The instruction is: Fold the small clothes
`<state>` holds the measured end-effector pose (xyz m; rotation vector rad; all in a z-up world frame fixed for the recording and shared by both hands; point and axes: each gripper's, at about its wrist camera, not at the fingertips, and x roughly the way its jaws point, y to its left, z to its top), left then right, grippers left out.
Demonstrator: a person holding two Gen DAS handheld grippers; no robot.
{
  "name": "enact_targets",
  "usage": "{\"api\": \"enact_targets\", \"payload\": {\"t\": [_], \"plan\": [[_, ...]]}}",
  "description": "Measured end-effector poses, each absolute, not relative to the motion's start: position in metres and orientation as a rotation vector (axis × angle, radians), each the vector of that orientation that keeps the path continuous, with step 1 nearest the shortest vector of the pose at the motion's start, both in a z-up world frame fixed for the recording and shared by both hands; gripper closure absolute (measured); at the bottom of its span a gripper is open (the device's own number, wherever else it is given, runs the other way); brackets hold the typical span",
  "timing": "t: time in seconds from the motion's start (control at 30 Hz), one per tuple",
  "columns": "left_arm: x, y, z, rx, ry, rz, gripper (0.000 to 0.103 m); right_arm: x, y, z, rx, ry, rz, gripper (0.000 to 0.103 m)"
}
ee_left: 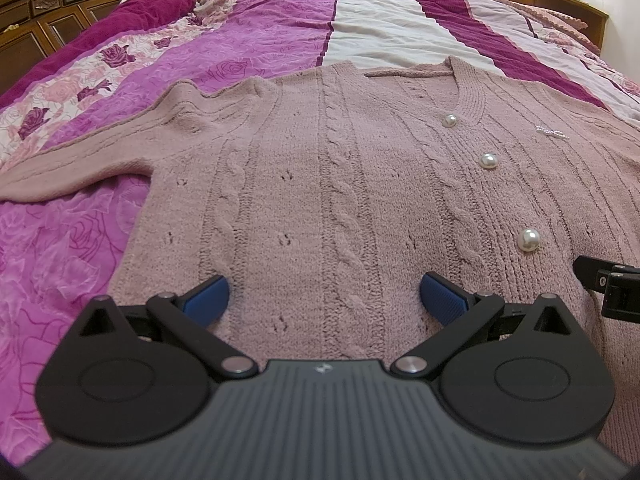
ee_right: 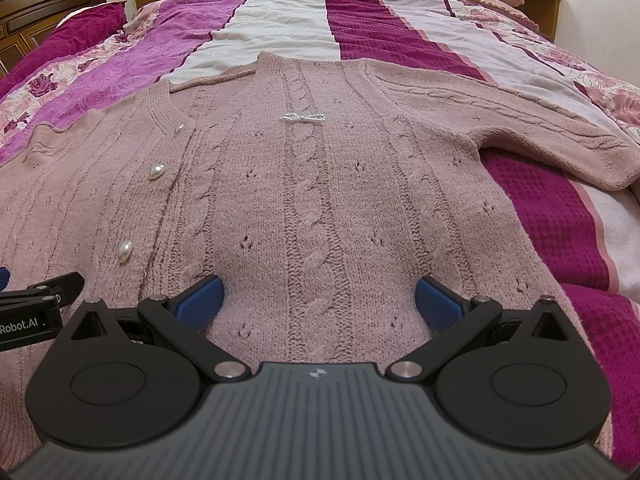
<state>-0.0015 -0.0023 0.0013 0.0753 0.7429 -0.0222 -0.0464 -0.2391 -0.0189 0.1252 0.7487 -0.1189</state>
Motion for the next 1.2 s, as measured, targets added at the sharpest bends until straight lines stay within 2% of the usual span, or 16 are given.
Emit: {"api": "enact_targets", "payload": {"t": [0.87, 1.2], "plan": [[0.008, 0.001, 0.003, 0.060, 0.787, -0.034, 0.000, -0.040, -0.244, -0.017, 0.118, 0.777, -0.085, 0.000], [0.009, 0.001, 0.010, 0.064, 0.823, -0.036, 0.000, -0.047, -0.272, -0.004, 0.300, 0.766, 0.008, 0.000]]}}
